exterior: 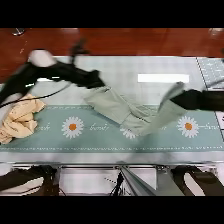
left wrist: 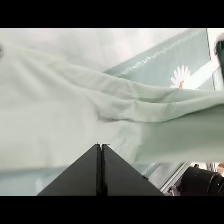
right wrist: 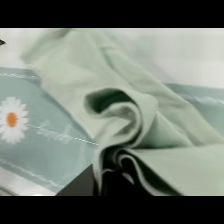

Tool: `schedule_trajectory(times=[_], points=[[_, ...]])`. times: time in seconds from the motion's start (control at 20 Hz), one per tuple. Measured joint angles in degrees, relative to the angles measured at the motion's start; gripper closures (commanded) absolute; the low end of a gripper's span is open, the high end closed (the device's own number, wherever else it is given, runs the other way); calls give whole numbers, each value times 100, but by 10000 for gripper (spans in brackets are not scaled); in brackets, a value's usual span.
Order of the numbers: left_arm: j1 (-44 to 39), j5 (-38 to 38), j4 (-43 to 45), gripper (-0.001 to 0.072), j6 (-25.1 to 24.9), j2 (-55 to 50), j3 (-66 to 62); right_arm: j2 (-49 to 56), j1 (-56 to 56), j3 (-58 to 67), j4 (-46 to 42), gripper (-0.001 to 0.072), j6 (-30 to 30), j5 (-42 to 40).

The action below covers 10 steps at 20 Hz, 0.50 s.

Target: Fold the shirts.

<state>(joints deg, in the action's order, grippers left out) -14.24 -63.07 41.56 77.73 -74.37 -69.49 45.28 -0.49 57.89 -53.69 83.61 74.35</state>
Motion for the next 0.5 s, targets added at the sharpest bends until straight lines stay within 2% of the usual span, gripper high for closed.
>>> schedule_trajectory(times=[0.15,0.3,0.5], points=[[870,7,4,689,-127,1565,1226,1235,1027,693,101,690,0,-658],[1349,31,4,689,-188,2804,2151,2721,1799,1685,164,690,15,-1058],[1585,107,96,689,-212,3635,2811,4395,2409,2889,271,690,70,-1268]])
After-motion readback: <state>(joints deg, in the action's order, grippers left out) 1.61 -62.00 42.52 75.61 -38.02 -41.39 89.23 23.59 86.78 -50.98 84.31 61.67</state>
